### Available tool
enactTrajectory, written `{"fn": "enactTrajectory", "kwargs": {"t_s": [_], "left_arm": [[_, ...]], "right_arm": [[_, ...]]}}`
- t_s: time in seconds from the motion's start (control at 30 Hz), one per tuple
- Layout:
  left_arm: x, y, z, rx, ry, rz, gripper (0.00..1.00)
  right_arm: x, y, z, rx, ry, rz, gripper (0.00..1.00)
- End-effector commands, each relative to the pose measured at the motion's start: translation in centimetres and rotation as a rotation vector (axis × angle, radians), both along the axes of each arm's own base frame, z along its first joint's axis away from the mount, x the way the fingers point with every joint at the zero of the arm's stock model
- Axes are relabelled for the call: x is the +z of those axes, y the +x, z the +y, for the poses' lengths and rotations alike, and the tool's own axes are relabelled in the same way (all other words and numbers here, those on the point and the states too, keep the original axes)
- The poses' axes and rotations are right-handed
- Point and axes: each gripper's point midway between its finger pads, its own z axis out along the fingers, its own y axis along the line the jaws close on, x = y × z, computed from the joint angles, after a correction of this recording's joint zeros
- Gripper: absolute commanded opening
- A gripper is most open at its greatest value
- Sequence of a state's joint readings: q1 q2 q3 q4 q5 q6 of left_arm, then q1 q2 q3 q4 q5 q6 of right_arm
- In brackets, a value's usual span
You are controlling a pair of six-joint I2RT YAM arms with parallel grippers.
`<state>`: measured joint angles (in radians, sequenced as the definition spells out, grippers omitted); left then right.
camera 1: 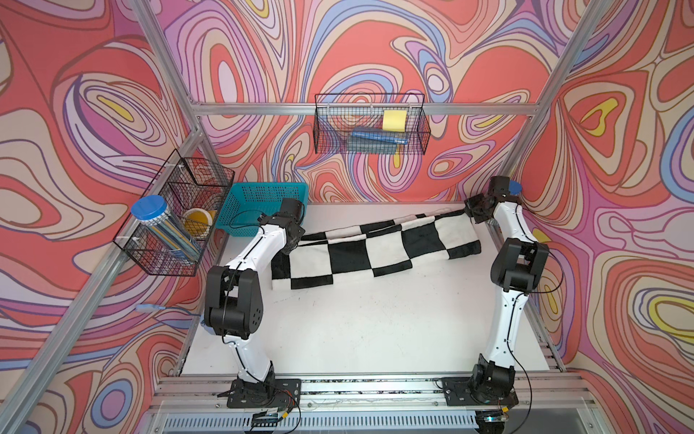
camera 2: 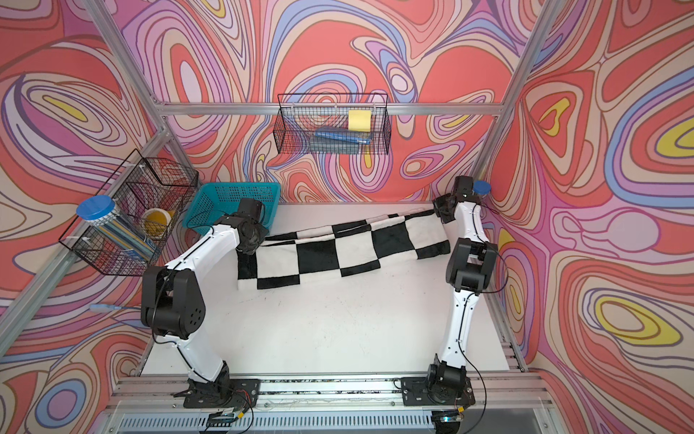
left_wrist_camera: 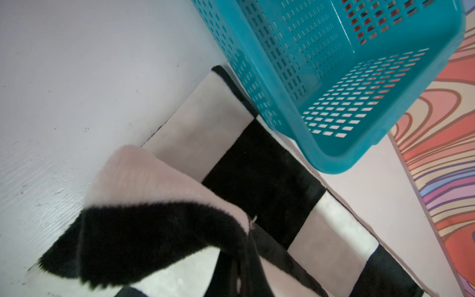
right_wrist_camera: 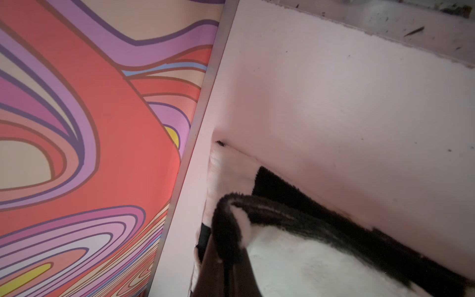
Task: Roll up the pillowcase
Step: Fold the pillowcase at the center of the board.
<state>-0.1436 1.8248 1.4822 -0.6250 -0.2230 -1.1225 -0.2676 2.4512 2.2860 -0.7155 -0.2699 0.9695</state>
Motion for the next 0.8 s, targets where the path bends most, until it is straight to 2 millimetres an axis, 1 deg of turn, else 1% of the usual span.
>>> {"fn": "enactTrajectory", "kwargs": {"t_s": [0.0, 0.13, 0.27, 0.43, 0.57, 0.67, 0.7, 0.73, 0.77], "left_arm": [[-1.1, 0.4, 1.8, 0.023, 0.051, 0.031, 0.0], [-2.2, 0.7, 2.1, 0.033, 0.051, 0.051, 0.0], [-2.9, 1.2, 2.6, 0.046, 0.048, 0.053, 0.0], [-2.9, 2.9, 3.2, 0.04, 0.058, 0.04, 0.0], [-3.7, 3.7, 3.4, 0.042, 0.051, 0.047, 0.0], [-4.5, 4.2, 3.1, 0.036, 0.039, 0.052, 0.0], [-4.7, 4.4, 3.0, 0.033, 0.033, 0.052, 0.03], [-5.0, 4.5, 2.9, 0.028, 0.028, 0.058, 0.22], [-5.3, 4.5, 2.8, 0.026, 0.023, 0.062, 0.41]], "right_arm": [[-0.7, 0.8, -0.6, -0.009, -0.015, 0.001, 0.0], [-1.2, 1.8, -0.6, -0.006, -0.009, -0.012, 0.0], [-1.6, 2.7, -0.2, 0.0, 0.01, -0.03, 0.0], [-2.3, 3.0, 0.2, 0.001, 0.013, -0.031, 0.0], [-3.1, 3.1, 0.2, -0.002, 0.02, -0.023, 0.0], [-3.5, 3.3, 0.3, -0.002, 0.024, -0.029, 0.0], [-3.7, 3.4, 0.3, -0.005, 0.031, -0.032, 0.0], [-3.7, 3.6, 0.4, -0.004, 0.035, -0.041, 0.0], [-3.7, 3.8, 0.4, -0.003, 0.037, -0.048, 0.09]]}}
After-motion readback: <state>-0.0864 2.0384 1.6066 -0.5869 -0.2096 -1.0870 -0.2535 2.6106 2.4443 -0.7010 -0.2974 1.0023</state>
